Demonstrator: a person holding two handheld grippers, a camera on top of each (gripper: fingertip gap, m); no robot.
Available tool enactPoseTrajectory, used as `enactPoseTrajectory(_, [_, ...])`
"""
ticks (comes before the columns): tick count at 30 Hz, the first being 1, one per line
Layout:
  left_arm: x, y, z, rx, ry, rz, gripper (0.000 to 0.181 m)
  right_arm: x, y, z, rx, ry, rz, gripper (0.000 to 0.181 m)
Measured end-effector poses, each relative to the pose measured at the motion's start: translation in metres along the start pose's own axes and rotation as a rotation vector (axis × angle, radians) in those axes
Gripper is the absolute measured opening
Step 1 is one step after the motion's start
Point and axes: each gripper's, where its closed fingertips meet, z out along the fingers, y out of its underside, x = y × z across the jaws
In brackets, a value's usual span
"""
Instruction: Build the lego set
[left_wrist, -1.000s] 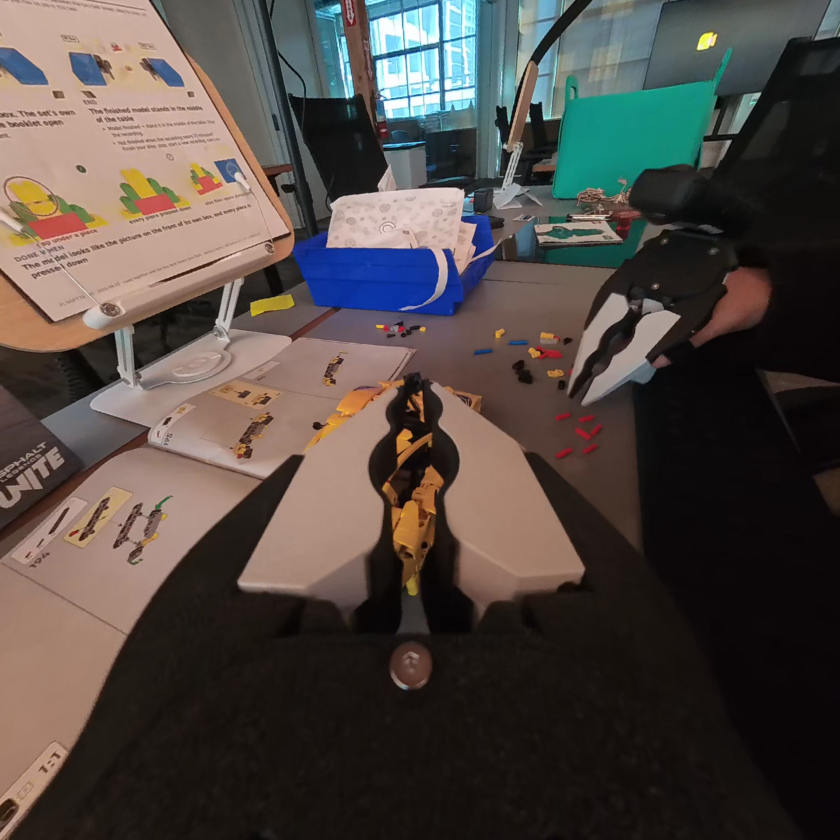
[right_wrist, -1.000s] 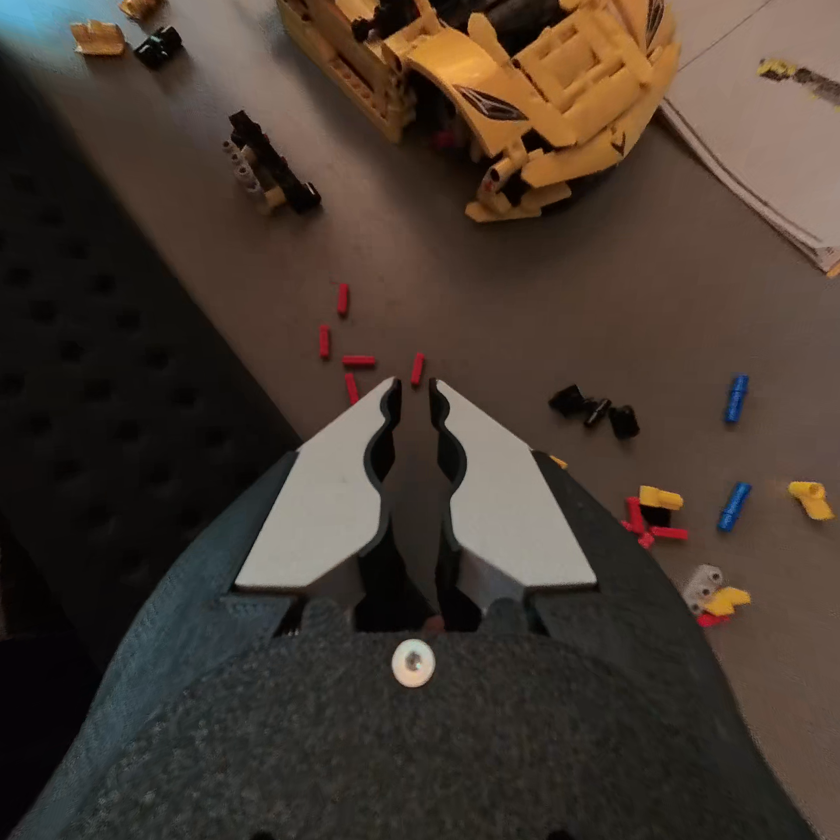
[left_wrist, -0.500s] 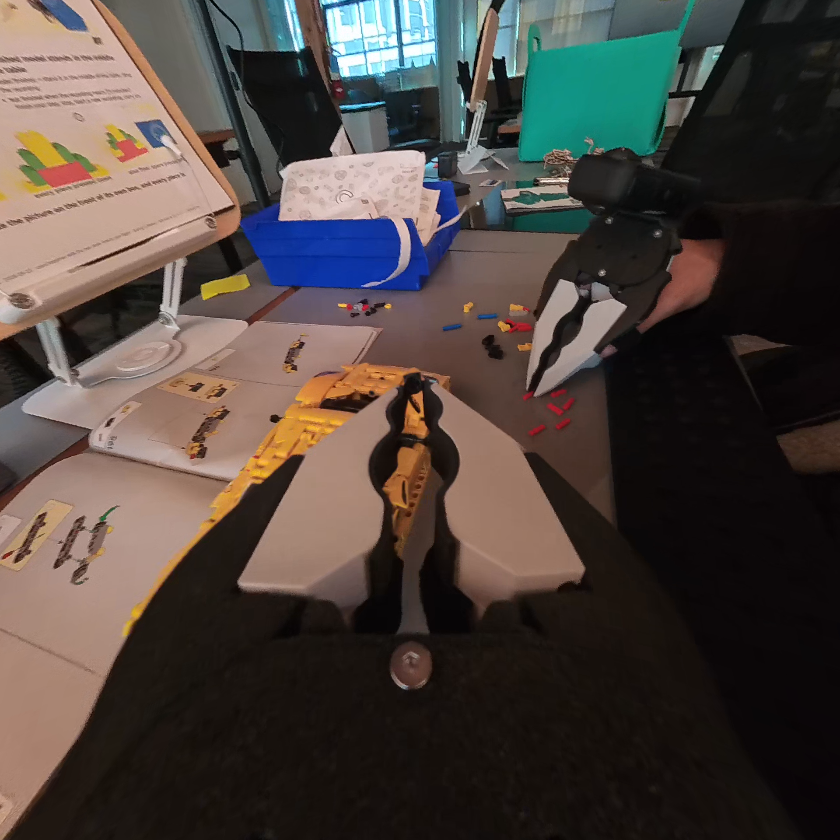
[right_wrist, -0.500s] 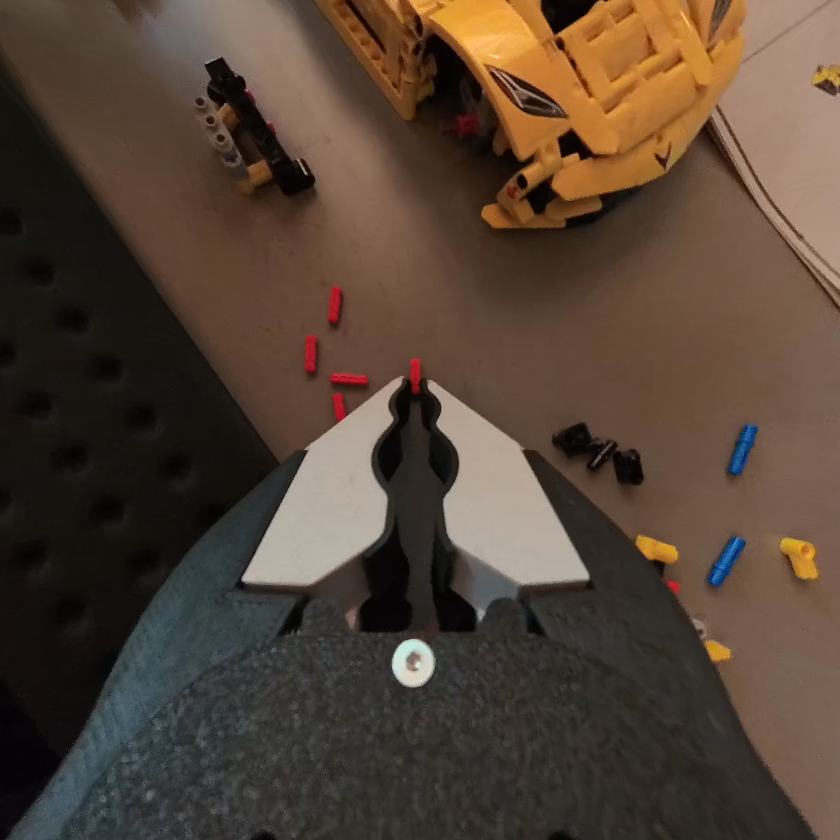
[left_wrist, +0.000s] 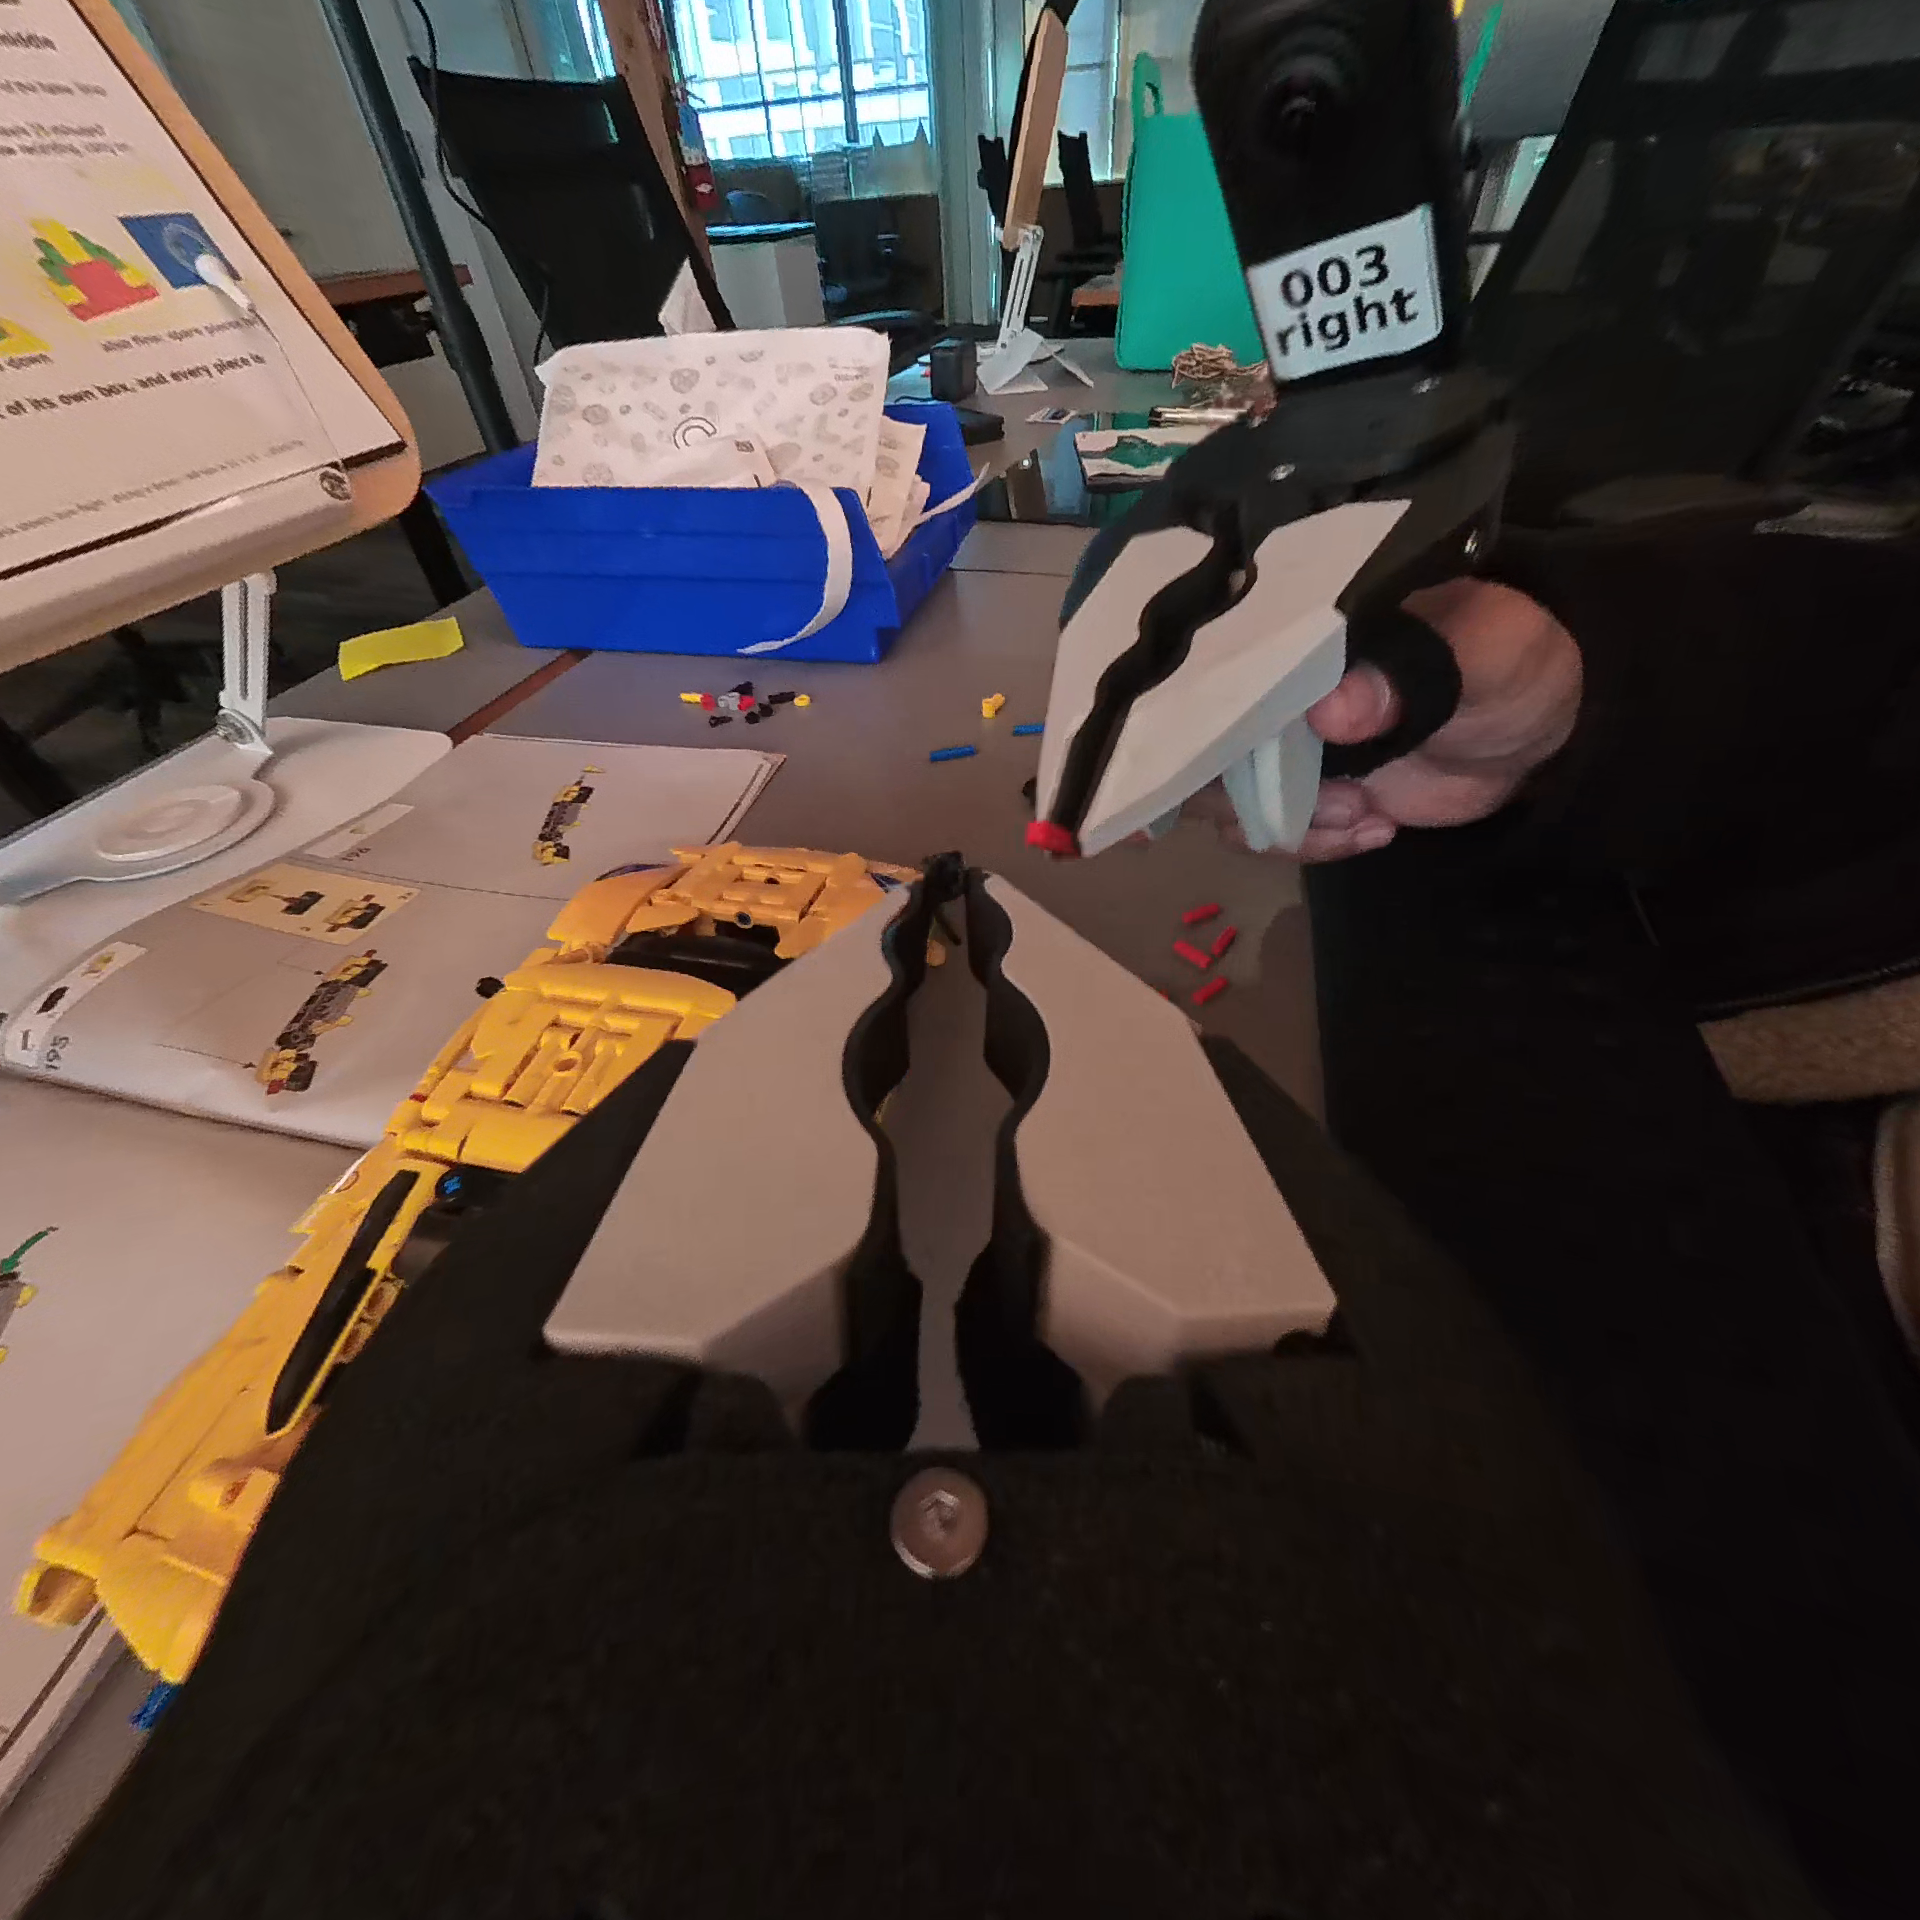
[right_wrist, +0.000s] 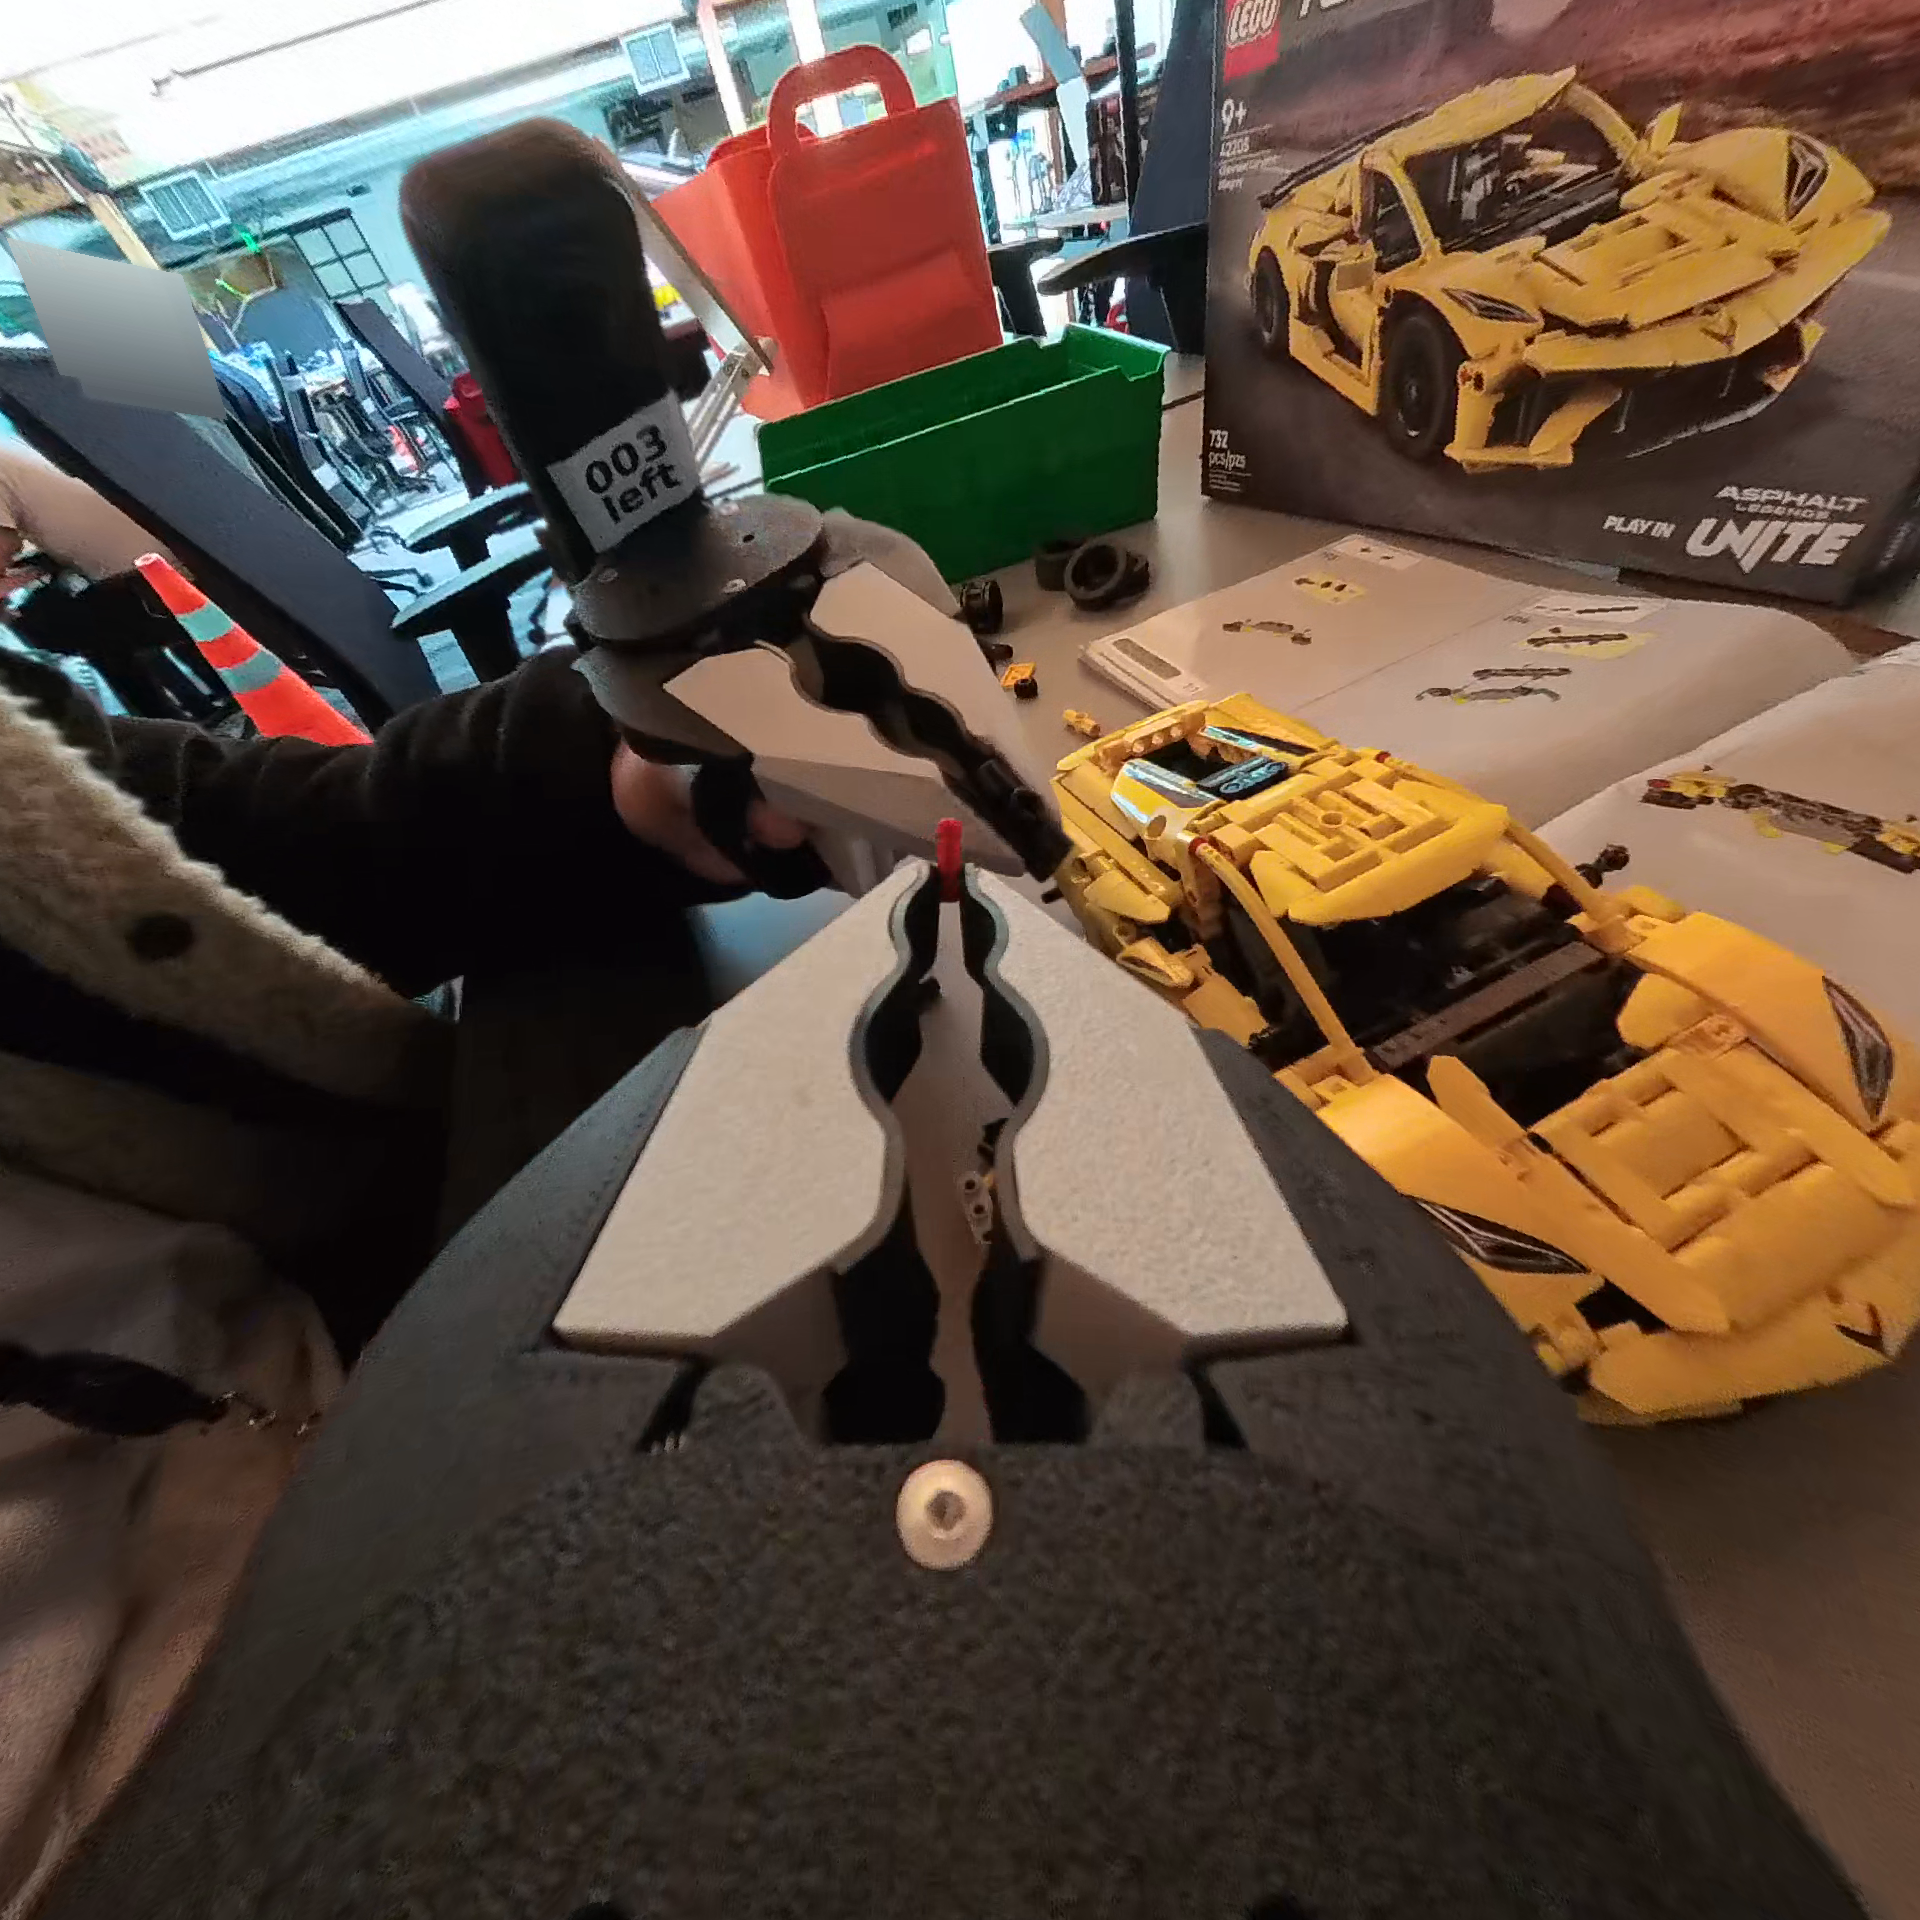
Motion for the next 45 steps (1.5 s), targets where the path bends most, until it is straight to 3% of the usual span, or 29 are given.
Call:
enactPoseTrajectory(10, [-0.009, 0.005, 0.002, -0.041, -0.063, 0.019, 0.006, 0.010, 0.015, 0.009, -0.059, 0.087, -0.026, 0.002])
enactPoseTrajectory(24, [-0.009, 0.007, 0.009, -0.024, -0.079, -0.007, 0.006, 0.008, 0.012, 0.015, 0.009, 0.032, 0.099, 0.002])
enactPoseTrajectory(26, [-0.009, 0.008, 0.011, -0.041, -0.118, 0.060, 0.006, 0.010, 0.014, 0.015, 0.004, 0.038, 0.105, 0.002])
enactPoseTrajectory(31, [-0.008, 0.015, 0.013, -0.160, -0.244, 0.433, 0.005, 0.013, 0.025, 0.016, -0.048, 0.037, 0.124, 0.003])
enactPoseTrajectory(37, [0.006, 0.016, 0.015, -0.187, -0.222, 0.613, 0.006, 0.017, 0.040, 0.019, -0.130, 0.065, 0.104, 0.002])
enactPoseTrajectory(43, [0.000, -0.005, 0.001, -0.053, -0.170, 0.372, 0.005, 0.018, -0.002, -0.009, -0.001, 0.090, -0.025, 0.002])
enactPoseTrajectory(45, [0.004, -0.012, -0.001, -0.007, -0.154, 0.374, 0.005, 0.015, -0.020, -0.017, 0.019, 0.102, -0.082, 0.002])
